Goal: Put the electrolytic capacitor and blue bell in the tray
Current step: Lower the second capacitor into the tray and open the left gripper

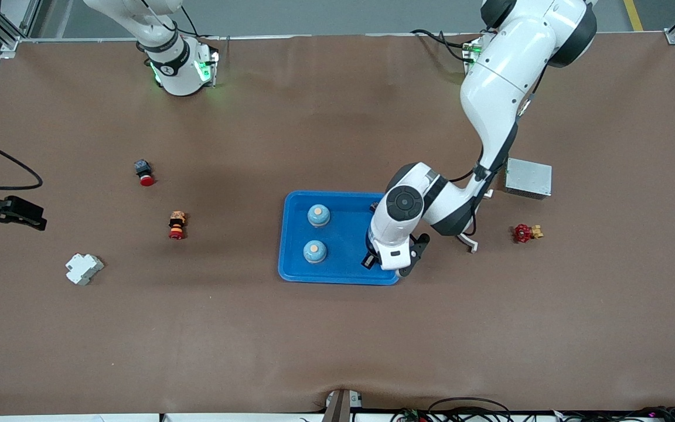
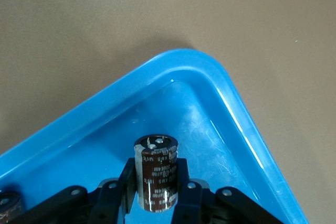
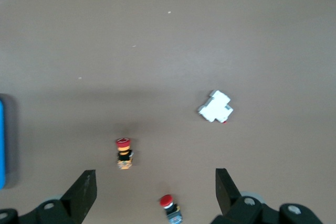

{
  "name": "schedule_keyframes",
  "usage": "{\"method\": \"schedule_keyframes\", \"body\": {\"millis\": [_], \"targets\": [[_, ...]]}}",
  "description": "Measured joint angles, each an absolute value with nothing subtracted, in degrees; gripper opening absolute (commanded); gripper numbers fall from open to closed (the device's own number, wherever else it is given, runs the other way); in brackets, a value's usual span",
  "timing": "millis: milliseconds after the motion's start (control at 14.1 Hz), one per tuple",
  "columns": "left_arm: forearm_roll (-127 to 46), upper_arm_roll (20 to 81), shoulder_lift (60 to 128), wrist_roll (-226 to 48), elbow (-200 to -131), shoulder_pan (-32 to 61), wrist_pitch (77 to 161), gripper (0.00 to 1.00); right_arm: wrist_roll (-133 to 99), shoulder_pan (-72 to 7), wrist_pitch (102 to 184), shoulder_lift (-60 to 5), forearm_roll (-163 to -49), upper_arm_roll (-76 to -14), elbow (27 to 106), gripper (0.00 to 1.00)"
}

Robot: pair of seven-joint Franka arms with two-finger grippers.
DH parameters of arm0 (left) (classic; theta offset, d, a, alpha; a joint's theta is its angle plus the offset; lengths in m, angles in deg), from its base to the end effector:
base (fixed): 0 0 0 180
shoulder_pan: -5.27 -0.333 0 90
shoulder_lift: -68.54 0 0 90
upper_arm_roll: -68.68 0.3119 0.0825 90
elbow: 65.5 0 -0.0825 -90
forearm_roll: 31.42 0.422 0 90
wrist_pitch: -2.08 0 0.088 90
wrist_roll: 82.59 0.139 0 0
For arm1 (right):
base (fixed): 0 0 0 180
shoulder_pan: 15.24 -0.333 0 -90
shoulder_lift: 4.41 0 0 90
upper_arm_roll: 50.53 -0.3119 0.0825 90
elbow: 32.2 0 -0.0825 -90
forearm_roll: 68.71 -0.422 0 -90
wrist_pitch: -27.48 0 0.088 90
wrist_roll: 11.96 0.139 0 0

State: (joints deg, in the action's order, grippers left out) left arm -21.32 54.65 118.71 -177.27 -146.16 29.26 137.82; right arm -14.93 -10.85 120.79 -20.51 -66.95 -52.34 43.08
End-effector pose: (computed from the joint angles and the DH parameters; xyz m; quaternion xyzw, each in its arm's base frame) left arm 0.6272 -0.4452 0.1391 0.8841 0.4631 -0.0014 0.0625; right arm 0.6812 -0.0375 0.5463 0.9998 0.0033 0.0164 0.0118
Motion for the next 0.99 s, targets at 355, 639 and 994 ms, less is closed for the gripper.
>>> {"method": "schedule_keyframes", "body": {"millis": [355, 639, 994], "targets": [[-21.3, 54.8, 118.9, -177.3, -146.2, 29.3, 137.8, 0.00, -14.9, -10.9, 121.4, -15.3, -69.3, -52.8, 48.0, 1.00], [-21.3, 55.0, 119.2, -177.3, -146.2, 29.3, 137.8, 0.16, -14.9, -11.0, 122.1, -12.3, -69.6, -53.5, 51.2, 1.00], [-21.3, 55.1, 119.2, -177.2, -146.2, 29.3, 137.9, 0.42, -12.4, -14.4, 122.1, -10.3, -69.6, -53.9, 52.4, 1.00]]}}
